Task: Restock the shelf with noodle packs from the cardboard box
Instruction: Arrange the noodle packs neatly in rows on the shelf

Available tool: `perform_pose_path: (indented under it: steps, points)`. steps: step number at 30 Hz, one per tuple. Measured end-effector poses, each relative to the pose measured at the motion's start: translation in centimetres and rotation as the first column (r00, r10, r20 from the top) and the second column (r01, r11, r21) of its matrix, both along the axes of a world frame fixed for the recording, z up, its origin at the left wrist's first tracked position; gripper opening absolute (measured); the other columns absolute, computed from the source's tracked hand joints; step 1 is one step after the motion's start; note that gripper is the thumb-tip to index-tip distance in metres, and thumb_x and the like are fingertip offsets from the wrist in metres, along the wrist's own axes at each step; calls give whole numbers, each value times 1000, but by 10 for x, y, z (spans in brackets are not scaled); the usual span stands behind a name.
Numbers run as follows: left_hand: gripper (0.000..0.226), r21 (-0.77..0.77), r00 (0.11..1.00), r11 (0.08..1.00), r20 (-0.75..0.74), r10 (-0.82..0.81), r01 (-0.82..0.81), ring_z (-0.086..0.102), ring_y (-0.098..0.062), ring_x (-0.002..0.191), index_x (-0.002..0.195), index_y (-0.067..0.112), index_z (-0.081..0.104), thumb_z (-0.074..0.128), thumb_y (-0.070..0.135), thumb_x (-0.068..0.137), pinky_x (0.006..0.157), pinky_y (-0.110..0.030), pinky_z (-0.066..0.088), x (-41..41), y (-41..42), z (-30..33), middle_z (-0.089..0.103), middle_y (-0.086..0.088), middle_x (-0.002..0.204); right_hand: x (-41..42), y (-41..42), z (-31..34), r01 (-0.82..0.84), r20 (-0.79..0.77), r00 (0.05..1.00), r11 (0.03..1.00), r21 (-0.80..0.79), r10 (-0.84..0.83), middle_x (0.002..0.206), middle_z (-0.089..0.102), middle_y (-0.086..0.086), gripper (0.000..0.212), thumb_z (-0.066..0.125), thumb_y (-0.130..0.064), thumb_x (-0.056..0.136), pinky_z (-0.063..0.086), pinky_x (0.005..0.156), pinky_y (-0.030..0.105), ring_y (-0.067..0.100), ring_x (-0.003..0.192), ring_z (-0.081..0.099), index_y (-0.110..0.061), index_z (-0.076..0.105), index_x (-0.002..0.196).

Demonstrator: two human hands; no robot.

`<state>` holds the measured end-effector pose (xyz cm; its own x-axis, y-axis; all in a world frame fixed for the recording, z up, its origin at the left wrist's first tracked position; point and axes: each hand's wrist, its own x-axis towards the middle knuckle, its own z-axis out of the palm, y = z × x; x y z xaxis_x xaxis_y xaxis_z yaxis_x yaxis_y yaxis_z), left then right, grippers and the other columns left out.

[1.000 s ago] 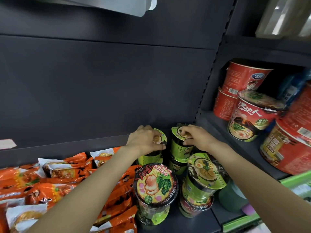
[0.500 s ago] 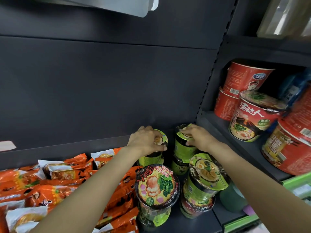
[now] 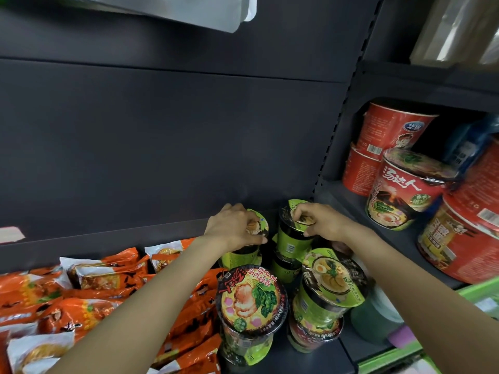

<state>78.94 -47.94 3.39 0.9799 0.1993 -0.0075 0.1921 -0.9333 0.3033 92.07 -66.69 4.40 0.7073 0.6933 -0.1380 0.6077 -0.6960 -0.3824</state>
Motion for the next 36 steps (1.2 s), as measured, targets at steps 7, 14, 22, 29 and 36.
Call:
perform_pose_path:
  steps: [7,14,22,29,36]
  points:
    - [57,11,1000,1000,1,-4,4,38,-17,122,128,36,51,59,62,78,91,-38,45,-1,-1,0,48,6,125,-11,15,-13,94,140,986,994,-51,-86,137,37,9,65,62,-37,87,27,110,31,26,132,33,-15,37,143]
    - [47,-80,998,995,34,-57,59,38,-20,122,124,28,57,54,55,86,95,-41,44,-2,1,-1,48,3,127,-2,-5,-10,14,116,993,999,-30,-10,141,41,2,59,65,7,79,26,102,18,19,131,37,-18,52,131]
    - [50,-48,992,992,55,-112,114,37,-17,123,128,30,55,60,52,84,97,-36,41,-1,5,-6,48,6,132,-7,15,-8,4,175,985,1000,6,-5,137,48,3,45,63,-16,89,33,105,29,22,127,43,-20,52,132]
    - [55,-48,993,993,62,-100,103,37,-19,124,129,28,54,65,50,80,100,-37,39,0,2,-9,47,5,133,2,0,-5,-33,112,993,999,-28,36,134,48,-1,46,61,7,83,34,97,18,18,125,46,-18,58,121]
    - [55,-81,994,993,86,-73,80,36,-19,125,129,28,54,63,53,80,101,-39,39,0,3,-8,46,4,133,-6,14,-17,141,233,966,983,-114,-112,147,31,13,67,59,-43,88,27,112,39,32,136,27,-19,32,145]
